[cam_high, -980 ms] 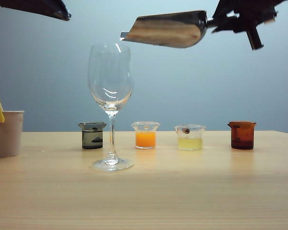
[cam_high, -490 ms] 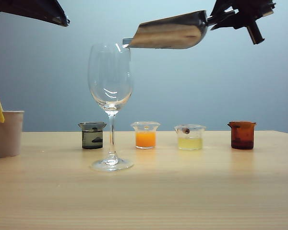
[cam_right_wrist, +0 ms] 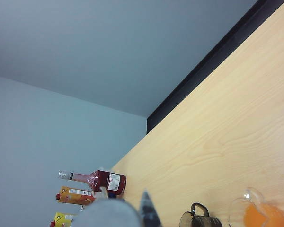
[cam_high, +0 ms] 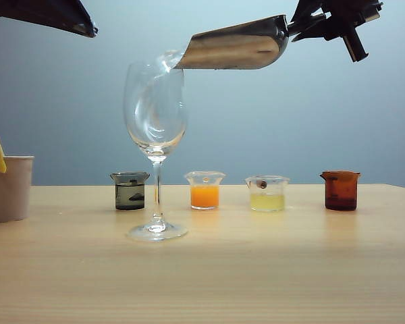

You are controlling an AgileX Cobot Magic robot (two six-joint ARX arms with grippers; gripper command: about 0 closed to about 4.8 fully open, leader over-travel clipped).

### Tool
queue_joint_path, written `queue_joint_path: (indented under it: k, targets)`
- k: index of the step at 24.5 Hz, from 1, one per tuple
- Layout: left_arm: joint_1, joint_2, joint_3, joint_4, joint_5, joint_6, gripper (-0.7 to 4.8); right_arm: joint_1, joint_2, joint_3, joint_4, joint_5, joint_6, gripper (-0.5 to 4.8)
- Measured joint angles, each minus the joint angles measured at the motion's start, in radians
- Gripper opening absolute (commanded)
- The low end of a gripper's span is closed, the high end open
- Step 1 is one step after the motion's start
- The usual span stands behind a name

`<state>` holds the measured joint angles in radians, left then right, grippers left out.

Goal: Pick up the ice scoop on the desk filled with ice cubes, pour the ice into the goblet, and finally put the scoop back on the table.

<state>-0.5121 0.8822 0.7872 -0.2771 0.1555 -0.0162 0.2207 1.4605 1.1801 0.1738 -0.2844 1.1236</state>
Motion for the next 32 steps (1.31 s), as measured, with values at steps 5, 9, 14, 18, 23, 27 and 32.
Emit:
queue_joint_path:
  k: [5,9,14,18,23,27,32]
  targets:
    - [0.000,0.000,0.000,0.000,0.000,0.000,-0.06,-0.002,0.000,0.000,0.000,0.001,-0.003,-0.06]
    - [0.000,0.000,0.000,0.000,0.000,0.000,-0.06,-0.002,0.000,0.000,0.000,0.000,-0.004,-0.06]
    - [0.000,0.000,0.000,0.000,0.000,0.000,-0.06,-0.002,0.000,0.000,0.000,0.000,-0.004,-0.05]
    - [0.000,0.000,0.000,0.000,0.000,0.000,-0.06,-0.002,0.000,0.000,0.000,0.000,-0.003,-0.06]
    - [0.000,0.000,0.000,0.000,0.000,0.000,-0.06,-0.002,0.000,0.010,0.000,0.001,-0.012,-0.05]
    - [0.000,0.000,0.000,0.000,0.000,0.000,-0.06,-0.002,0.000,0.014,0.007,0.001,-0.015,-0.06]
    - [0.000,0.000,0.000,0.000,0.000,0.000,-0.06,-0.002,0.000,0.014,0.008,0.001,-0.018,-0.05]
